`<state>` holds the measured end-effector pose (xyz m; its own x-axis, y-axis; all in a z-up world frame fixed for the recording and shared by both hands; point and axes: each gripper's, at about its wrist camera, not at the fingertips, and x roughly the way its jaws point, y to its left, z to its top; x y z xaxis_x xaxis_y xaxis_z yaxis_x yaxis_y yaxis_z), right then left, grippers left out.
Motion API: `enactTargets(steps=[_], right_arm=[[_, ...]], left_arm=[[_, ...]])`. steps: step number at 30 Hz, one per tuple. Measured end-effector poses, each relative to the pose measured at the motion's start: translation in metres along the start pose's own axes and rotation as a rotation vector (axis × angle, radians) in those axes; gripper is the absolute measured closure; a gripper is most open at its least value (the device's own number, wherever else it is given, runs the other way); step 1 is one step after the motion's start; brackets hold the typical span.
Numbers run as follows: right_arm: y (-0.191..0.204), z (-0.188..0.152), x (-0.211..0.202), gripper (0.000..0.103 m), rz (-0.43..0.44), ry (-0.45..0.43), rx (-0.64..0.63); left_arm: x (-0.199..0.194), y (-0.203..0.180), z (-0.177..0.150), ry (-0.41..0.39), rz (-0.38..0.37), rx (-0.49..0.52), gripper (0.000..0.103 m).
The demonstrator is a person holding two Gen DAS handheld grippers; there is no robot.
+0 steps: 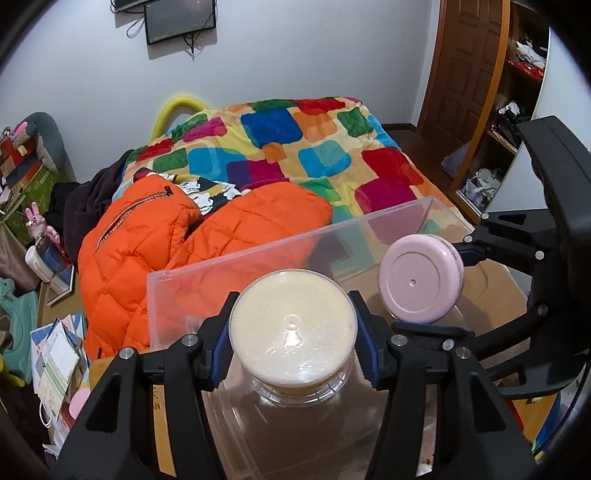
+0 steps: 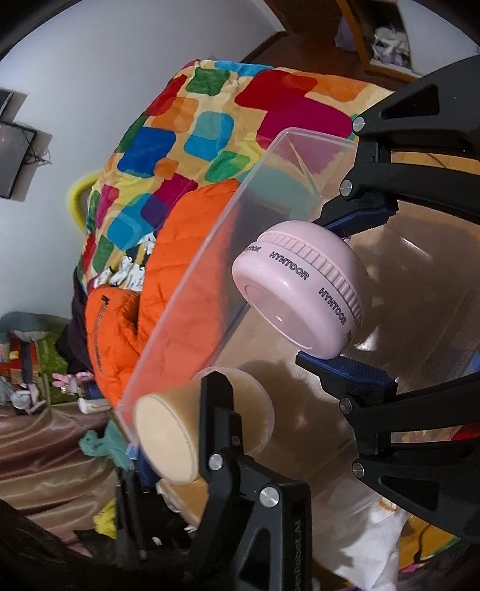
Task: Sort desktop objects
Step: 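Lower the pink container into the bin and open the right tool, then lower the candle jar into the bin and open the left tool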
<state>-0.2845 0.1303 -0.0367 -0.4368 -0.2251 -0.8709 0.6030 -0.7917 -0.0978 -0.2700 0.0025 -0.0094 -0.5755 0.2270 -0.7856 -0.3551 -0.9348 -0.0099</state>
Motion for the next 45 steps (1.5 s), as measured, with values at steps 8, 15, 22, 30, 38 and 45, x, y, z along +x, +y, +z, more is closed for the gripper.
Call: enactTargets(steps=[8, 15, 22, 30, 38, 45], right_arm=[[-0.002, 0.003, 0.009, 0.048, 0.017, 0.065, 0.009], [-0.004, 0.003, 0.013, 0.048, 0.026, 0.100, 0.024], [-0.005, 0.004, 0.016, 0.047, 0.031, 0.122, 0.037], [-0.005, 0.004, 0.010, 0.045, 0.004, 0.089, 0.033], [-0.008, 0.003, 0.006, 0.040, 0.014, 0.062, 0.050], [-0.009, 0.002, 0.001, 0.031, 0.015, 0.029, 0.059]], left_arm=[[0.006, -0.005, -0.001, 0.042, 0.031, 0.028, 0.048], [0.008, -0.008, -0.001, 0.052, 0.048, 0.053, 0.049], [0.009, -0.008, 0.000, 0.056, 0.055, 0.052, 0.049], [0.006, -0.008, 0.000, 0.040, 0.040, 0.059, 0.047], [0.003, -0.011, 0.000, 0.022, 0.034, 0.071, 0.036], [0.001, -0.012, -0.001, 0.012, 0.041, 0.083, 0.028]])
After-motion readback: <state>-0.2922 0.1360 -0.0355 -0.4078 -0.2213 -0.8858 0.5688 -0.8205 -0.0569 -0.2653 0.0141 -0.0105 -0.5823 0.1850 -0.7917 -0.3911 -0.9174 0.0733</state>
